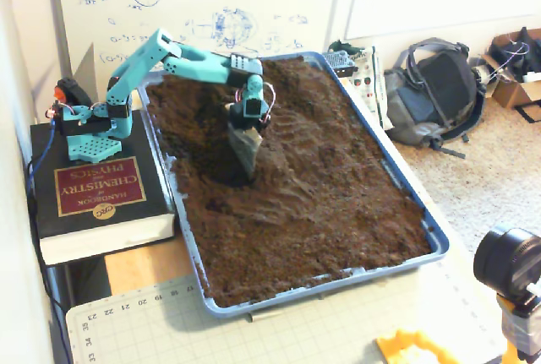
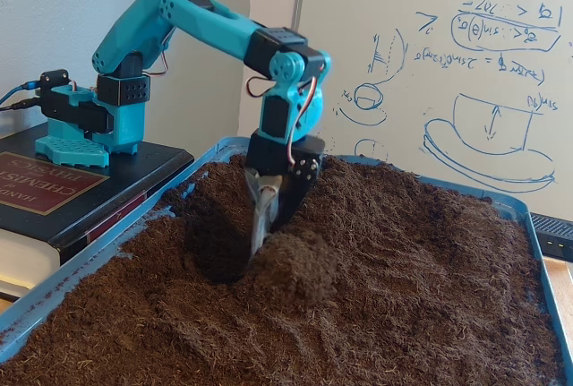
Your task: Build a berm.
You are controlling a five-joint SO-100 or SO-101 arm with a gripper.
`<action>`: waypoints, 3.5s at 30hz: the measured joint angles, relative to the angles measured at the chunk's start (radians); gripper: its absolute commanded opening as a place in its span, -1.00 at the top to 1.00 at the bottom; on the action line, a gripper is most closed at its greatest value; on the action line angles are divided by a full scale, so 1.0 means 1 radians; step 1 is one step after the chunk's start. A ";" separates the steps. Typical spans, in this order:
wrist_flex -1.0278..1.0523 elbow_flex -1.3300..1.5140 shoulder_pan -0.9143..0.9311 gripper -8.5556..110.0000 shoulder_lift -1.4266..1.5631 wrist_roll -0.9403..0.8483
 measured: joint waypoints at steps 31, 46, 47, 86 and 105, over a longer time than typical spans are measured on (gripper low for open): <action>-0.084 -0.012 -0.310 0.85 0.341 0.495; -0.446 -0.012 -0.589 0.85 0.133 0.681; -0.462 -0.012 -0.589 0.85 0.114 0.681; -0.796 -0.012 -0.531 0.85 -0.178 0.578; -0.811 0.206 -0.531 0.85 -0.072 0.575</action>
